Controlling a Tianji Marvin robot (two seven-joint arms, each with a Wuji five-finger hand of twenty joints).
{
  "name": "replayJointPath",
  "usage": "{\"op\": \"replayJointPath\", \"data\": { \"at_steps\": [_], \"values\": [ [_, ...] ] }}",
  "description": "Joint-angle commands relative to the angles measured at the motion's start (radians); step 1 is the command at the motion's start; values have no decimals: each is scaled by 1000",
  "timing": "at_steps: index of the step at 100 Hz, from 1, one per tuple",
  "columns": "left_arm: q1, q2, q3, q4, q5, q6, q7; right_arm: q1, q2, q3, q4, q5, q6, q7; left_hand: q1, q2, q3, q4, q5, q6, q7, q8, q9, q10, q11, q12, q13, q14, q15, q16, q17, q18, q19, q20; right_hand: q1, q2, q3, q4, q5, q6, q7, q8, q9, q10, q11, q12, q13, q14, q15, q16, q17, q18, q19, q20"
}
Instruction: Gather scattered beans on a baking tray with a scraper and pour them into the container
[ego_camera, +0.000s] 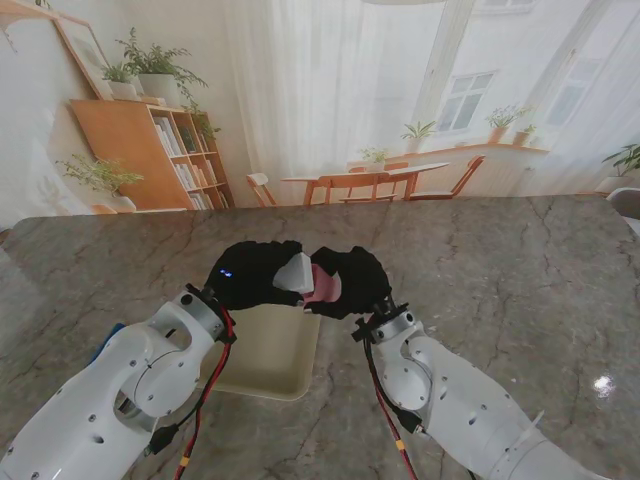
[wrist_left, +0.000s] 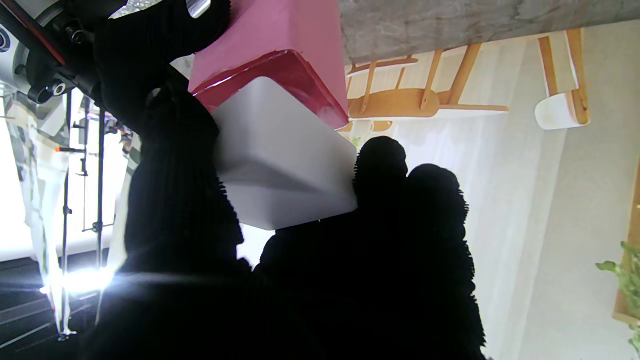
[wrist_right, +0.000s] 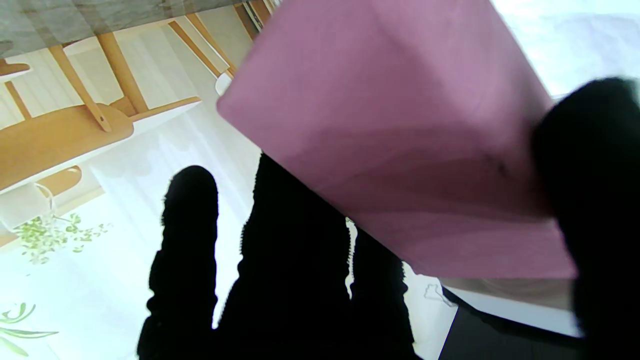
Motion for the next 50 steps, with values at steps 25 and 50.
{"op": "replayJointPath", "data": {
  "at_steps": [25, 50],
  "values": [
    [30, -7, 0, 0, -16, 27, 15, -8, -9, 11, -29, 4, 4, -3, 138, 187, 151, -52, 86, -99, 49, 47, 62, -154, 208, -20, -21, 17, -8, -7, -29, -20, -1, 32, 227, 127, 192, 46, 59, -327, 211, 58, 111, -192, 185, 63, 20, -39, 18, 17, 1, -7, 18, 10],
    [35, -13, 2, 5, -42, 25, 46, -20, -16, 23, -40, 33, 0, 11, 143, 177, 152, -50, 69, -120, 47, 50, 52, -167, 202, 14, -30, 4, -25, -22, -37, -26, -19, 20, 227, 128, 190, 47, 58, -327, 213, 55, 110, -193, 187, 60, 19, -39, 20, 17, 1, -8, 19, 10]
  ]
}}
